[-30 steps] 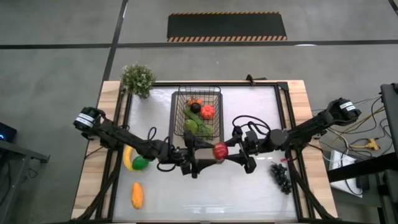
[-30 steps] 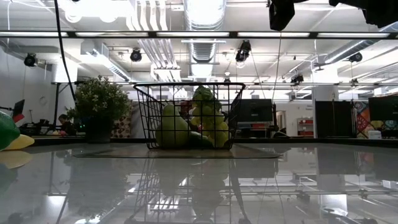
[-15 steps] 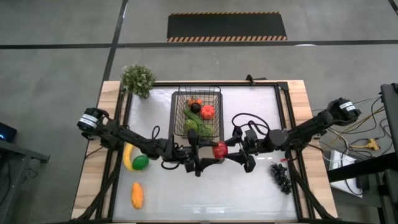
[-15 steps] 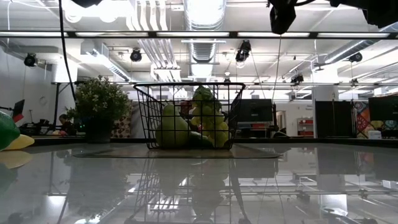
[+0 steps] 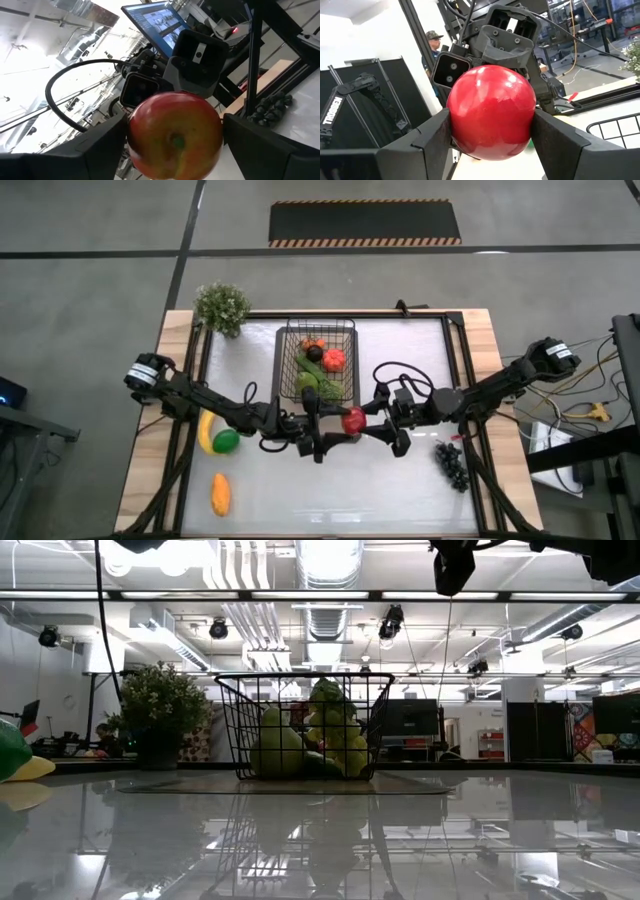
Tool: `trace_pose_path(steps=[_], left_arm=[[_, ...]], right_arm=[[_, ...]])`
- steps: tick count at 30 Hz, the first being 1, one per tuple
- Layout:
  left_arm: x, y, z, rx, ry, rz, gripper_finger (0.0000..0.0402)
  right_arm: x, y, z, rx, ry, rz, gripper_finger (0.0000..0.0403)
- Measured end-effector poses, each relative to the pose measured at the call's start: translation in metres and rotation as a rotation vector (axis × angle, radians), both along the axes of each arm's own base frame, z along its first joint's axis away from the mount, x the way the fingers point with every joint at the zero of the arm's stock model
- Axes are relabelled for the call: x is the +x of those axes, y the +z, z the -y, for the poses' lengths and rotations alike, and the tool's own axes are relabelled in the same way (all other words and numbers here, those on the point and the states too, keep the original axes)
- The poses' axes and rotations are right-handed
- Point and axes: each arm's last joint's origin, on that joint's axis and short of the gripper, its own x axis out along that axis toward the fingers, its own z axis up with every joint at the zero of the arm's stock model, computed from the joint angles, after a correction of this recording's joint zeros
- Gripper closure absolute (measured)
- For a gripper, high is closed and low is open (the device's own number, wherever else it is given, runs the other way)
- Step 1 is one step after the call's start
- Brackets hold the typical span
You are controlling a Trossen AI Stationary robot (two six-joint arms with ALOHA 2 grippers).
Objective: Build produce basket
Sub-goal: Put the apple into the black wire basket
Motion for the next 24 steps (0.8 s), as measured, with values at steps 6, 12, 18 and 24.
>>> trace_pose_path(steps=[6, 12, 18, 24], left_arm=[[0.0, 0.0, 0.0, -0.001, 0.004, 0.0, 0.0125], [0.0, 0.0, 0.0, -0.005, 0.007, -0.001, 0.0129], [-0.002, 0.002, -0.001, -0.085, 0.025, 0.0, 0.0129], [-0.01, 0.005, -0.007, -0.268, 0.118, -0.071, 0.013]], right_arm=[[0.0, 0.0, 0.0, -0.001, -0.004, -0.005, 0.017], [0.0, -0.001, 0.0, 0.007, -0.005, -0.008, 0.016], [-0.001, 0.002, 0.001, 0.003, -0.011, 0.002, 0.0098], [-0.01, 0.01, 0.004, -0.014, -0.017, -0.027, 0.0053]])
